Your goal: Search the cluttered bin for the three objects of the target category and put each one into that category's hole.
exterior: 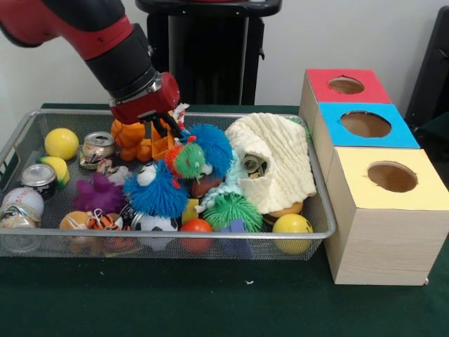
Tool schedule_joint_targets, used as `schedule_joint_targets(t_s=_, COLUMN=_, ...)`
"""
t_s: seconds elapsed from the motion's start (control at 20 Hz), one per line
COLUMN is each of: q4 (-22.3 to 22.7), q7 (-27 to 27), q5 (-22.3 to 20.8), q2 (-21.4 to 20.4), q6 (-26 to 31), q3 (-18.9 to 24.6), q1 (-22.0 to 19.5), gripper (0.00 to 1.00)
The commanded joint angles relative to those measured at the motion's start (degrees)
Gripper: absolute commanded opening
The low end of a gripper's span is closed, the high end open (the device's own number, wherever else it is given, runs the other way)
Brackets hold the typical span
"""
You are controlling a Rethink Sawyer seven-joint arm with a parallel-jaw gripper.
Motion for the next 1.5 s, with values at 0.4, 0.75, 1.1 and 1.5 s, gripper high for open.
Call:
schedule_joint_targets(t_s=0.4, q4=6.31, q7=15.41, q5=9.95, q2=-5.82, q6=-7.87, q3=4.53, q1=6.51, gripper=0.00)
schedule_joint_targets(t_s=0.75, q4=6.59, q7=14.28, q5=11.92, q2=-6.71, q6=-9.05, q3=2.62, q1=8.76, gripper=0.00)
schedule_joint_targets(t_s=1.1, q4=1.18, q7=9.32, q5=7.08, q2=-7.03, q6=-6.09, q3=-5.79, q1=13.15, gripper=0.00)
schedule_joint_targets(t_s=1.5, q4=-7.25, q7=2.28, q5=-2.09, q2=-5.85, q6=0.66, q3=-15.45, q1=18.96, gripper=0.00)
